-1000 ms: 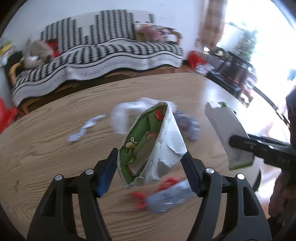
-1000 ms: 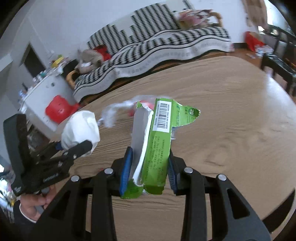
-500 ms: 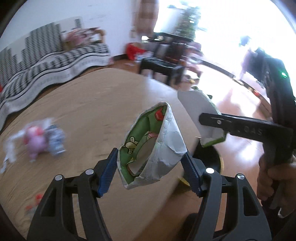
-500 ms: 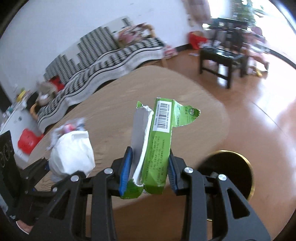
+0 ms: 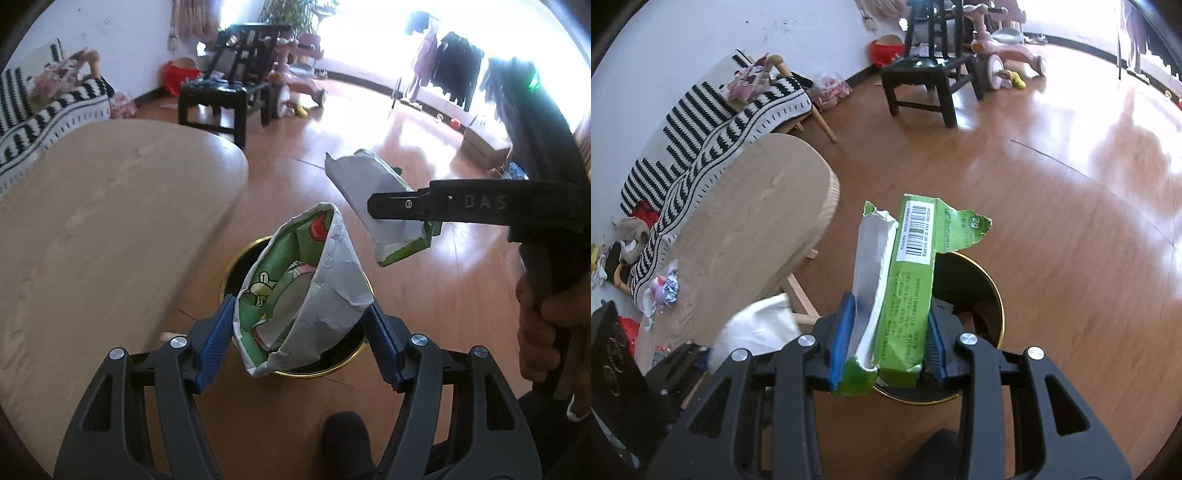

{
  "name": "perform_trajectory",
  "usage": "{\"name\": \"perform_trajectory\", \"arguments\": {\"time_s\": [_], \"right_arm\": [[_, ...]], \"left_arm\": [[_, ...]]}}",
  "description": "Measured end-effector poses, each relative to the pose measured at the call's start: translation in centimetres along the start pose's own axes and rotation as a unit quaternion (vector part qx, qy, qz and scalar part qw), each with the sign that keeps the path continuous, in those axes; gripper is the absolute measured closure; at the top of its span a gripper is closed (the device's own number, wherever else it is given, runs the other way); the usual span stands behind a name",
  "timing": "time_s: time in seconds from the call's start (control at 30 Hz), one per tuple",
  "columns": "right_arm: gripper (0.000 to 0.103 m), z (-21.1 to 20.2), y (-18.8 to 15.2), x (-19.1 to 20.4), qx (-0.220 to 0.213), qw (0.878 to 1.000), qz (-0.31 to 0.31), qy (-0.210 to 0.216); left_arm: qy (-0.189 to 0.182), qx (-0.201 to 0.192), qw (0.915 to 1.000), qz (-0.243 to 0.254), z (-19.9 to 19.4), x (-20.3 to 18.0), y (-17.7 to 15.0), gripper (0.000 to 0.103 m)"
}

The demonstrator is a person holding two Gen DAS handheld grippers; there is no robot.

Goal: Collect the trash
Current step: 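Carry cup and wrapper over the black bin and open both tools to drop them, then move both tools back over the table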

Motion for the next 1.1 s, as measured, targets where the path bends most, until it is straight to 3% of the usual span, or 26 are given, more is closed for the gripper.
{"name": "perform_trajectory", "arguments": {"time_s": [0.27, 0.77, 0.83, 0.9, 0.93, 1.1], "right_arm": [[0.066, 0.8, 0.3, 0.1, 0.006, 1.000, 0.003, -0.002], [0.065, 1.5, 0.5, 1.1, 0.009, 1.000, 0.007, -0.002], [0.061, 1.6, 0.8, 0.9, 0.009, 1.000, 0.011, 0.001], [0.042, 1.5, 0.9, 0.9, 0.007, 1.000, 0.016, 0.001], [0.041, 1.4, 1.0, 0.8, 0.002, 1.000, 0.017, 0.001], [0.040, 1.3, 1.0, 0.9, -0.003, 1.000, 0.019, 0.003]], "left_arm": [[-0.001, 0.015, 0.9999, -0.002, 2.5, 0.2, 0.5, 0.037], [0.011, 0.020, 0.9997, -0.007, 2.8, 0.1, 0.4, 0.036], [0.008, 0.020, 0.9997, -0.009, 2.9, 0.1, 0.4, 0.033], [0.010, 0.021, 0.9997, -0.001, 3.0, 0.0, 0.4, 0.026], [0.013, 0.019, 0.9997, 0.000, 2.9, -0.1, 0.5, 0.021], [0.013, 0.012, 0.9998, 0.003, 2.4, -0.2, 0.6, 0.019]]}}
Point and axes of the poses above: each gripper's, at about its wrist camera, not at the fingertips, and z roughly the way its jaws point, x to its left, y to its top, the point moved 3 cm from there along z, roughly the way its jaws point, and after that the axes turned 13 degrees about z, right-handed, at the moved point
